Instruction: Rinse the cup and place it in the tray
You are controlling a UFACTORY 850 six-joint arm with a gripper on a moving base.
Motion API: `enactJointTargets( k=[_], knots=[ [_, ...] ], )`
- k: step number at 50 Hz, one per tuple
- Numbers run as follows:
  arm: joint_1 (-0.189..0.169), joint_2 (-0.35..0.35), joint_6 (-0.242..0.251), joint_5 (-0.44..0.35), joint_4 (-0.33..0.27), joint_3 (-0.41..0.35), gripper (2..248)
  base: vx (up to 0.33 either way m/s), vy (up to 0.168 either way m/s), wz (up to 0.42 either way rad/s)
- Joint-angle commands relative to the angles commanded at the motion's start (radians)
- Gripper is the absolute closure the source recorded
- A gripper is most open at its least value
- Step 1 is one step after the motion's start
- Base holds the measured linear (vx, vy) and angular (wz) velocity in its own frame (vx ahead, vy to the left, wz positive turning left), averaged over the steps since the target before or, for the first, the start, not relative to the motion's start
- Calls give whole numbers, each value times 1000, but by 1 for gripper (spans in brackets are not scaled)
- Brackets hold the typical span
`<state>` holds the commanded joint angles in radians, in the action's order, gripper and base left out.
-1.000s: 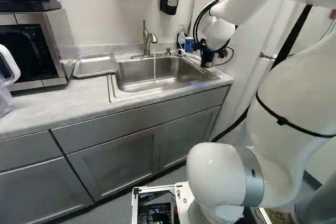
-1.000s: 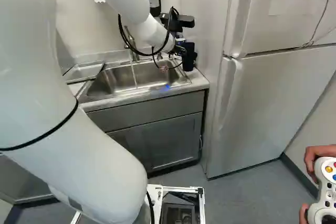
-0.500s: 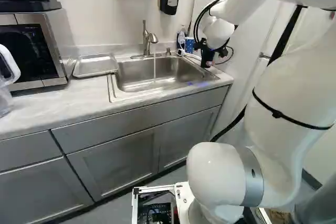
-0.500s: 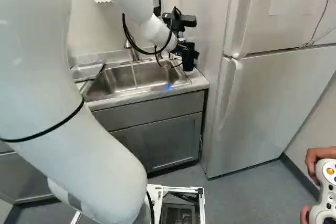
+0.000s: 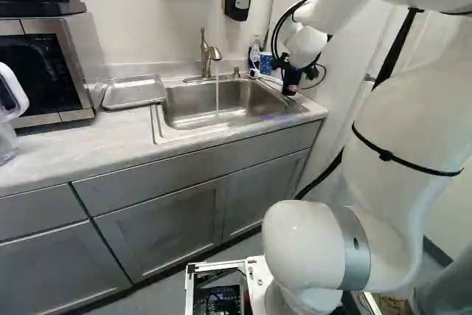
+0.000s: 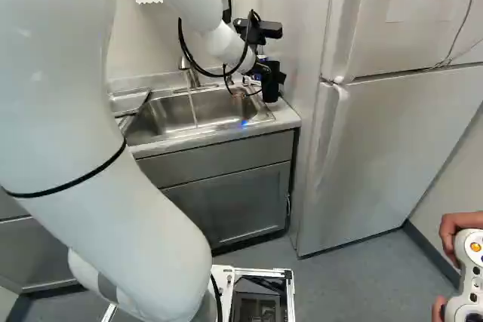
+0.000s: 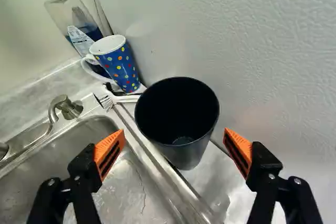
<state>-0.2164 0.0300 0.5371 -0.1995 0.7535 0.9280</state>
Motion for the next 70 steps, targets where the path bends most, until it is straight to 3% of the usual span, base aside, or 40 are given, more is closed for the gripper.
enactJointTargets(
  k=[10,22,70],
  knots=[
    [0,0,6,0,0,0,3,0,0,0],
    [0,0,107,0,0,0,3,0,0,0],
    [-3,2,107,0,0,2,3,0,0,0]
  ],
)
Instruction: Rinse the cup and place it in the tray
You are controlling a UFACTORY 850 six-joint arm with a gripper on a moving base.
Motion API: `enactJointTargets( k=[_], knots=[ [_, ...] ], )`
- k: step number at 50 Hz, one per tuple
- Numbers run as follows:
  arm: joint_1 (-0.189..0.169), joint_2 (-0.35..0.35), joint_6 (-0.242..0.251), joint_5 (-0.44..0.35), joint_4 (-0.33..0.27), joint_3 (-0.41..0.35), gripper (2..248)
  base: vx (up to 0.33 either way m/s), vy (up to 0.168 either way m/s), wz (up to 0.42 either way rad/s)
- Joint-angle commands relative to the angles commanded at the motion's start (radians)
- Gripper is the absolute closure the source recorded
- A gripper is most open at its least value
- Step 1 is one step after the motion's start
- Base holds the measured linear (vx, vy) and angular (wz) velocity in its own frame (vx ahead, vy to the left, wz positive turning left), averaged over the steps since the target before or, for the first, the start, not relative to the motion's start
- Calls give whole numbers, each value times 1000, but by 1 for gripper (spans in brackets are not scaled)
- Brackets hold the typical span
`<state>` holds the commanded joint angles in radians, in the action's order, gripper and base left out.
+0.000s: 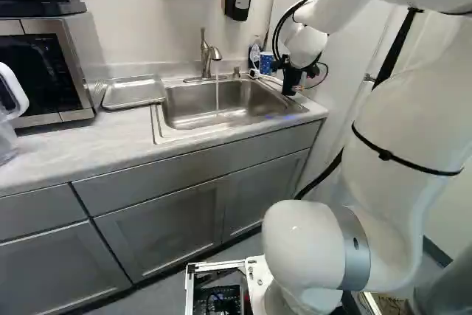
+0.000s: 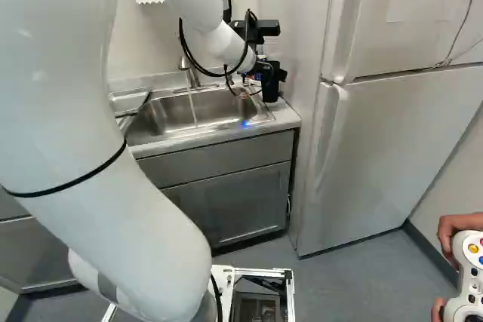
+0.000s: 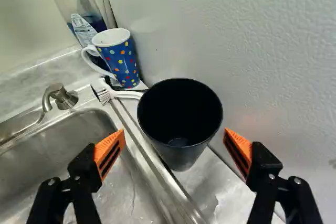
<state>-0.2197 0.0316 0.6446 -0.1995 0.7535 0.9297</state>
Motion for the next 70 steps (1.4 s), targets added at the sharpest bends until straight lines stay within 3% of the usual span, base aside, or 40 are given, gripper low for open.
enactJointTargets(
  k=[52,53,57,58,62,63,70],
  knots=[
    [-13,18,0,0,0,4,7,0,0,0],
    [-13,18,0,0,0,4,44,0,0,0],
    [-13,18,0,0,0,4,44,0,0,0],
    [-13,18,0,0,0,4,82,0,0,0],
    [-13,18,0,0,0,4,82,0,0,0],
    [-13,18,0,0,0,4,118,0,0,0],
    [-13,18,0,0,0,4,128,0,0,0]
  ],
)
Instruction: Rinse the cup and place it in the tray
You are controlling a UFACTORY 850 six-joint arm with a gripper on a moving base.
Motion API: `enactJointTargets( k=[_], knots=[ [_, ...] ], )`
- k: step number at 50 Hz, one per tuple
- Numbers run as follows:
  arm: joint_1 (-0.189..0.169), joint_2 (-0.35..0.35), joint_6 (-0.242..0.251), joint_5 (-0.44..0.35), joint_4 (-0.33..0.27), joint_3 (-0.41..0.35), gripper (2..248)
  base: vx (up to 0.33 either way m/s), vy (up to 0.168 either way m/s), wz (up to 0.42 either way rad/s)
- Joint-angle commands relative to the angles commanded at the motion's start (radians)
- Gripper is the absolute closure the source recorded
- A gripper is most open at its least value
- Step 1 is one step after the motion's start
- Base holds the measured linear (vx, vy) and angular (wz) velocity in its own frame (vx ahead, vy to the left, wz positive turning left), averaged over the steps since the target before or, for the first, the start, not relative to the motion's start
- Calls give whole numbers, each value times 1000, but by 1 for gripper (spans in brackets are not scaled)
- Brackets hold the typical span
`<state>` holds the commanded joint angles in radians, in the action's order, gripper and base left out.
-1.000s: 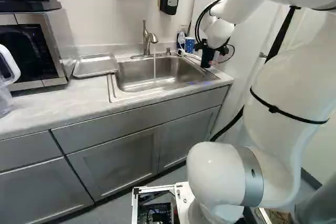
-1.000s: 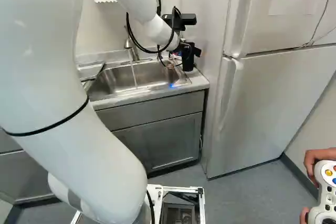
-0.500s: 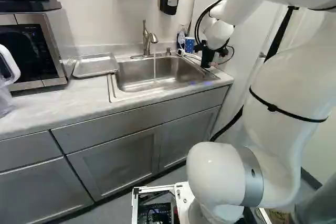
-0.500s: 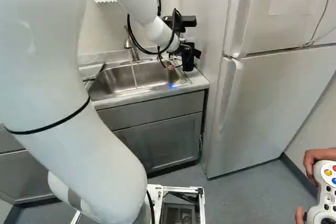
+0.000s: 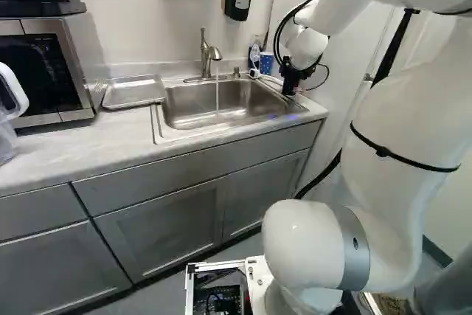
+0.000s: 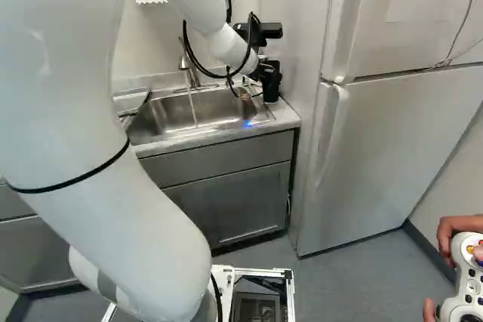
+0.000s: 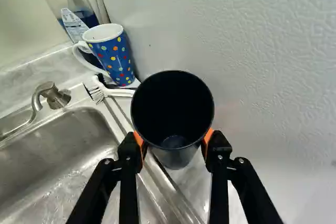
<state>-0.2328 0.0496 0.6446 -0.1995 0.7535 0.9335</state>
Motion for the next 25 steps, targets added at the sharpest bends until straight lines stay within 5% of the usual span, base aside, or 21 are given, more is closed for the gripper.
enactJointTargets(
  k=[25],
  knots=[
    [5,-24,0,0,0,3,128,0,0,0]
  ],
)
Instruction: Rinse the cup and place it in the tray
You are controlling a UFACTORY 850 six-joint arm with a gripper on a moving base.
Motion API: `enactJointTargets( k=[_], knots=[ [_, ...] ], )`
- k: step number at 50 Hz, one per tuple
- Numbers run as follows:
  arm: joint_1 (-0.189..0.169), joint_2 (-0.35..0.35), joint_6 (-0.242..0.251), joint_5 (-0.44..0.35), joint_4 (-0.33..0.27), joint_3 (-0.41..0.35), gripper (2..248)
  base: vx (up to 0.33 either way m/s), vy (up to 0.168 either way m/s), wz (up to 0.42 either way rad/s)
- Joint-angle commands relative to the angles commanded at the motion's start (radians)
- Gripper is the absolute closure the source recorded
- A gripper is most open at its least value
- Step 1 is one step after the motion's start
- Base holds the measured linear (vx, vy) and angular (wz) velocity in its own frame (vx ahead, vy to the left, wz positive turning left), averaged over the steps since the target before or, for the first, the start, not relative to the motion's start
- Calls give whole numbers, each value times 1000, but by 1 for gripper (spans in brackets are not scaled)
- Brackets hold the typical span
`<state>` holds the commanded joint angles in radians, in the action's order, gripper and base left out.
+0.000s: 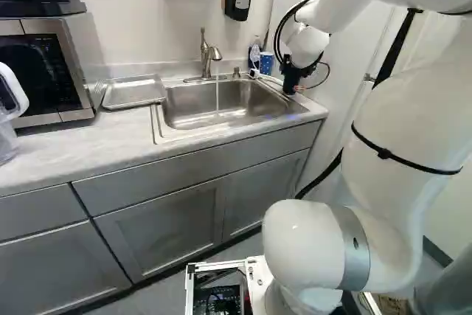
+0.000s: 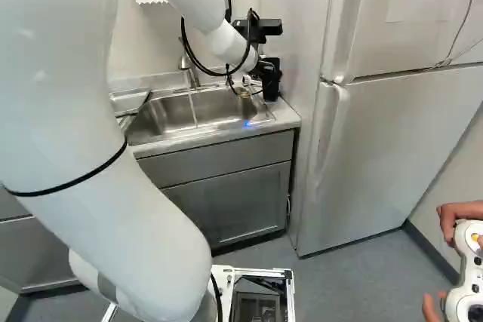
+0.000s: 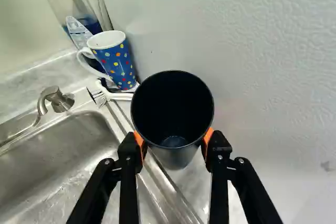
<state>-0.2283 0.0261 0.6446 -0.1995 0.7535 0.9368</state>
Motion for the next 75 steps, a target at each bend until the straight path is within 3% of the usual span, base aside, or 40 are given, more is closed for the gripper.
enactJointTargets(
  k=[37,59,75],
  knots=[
    [103,-91,0,0,0,-9,128,0,0,0],
    [170,-100,0,0,0,-18,128,0,0,0],
    [184,-131,0,19,0,-47,128,0,0,0]
  ],
)
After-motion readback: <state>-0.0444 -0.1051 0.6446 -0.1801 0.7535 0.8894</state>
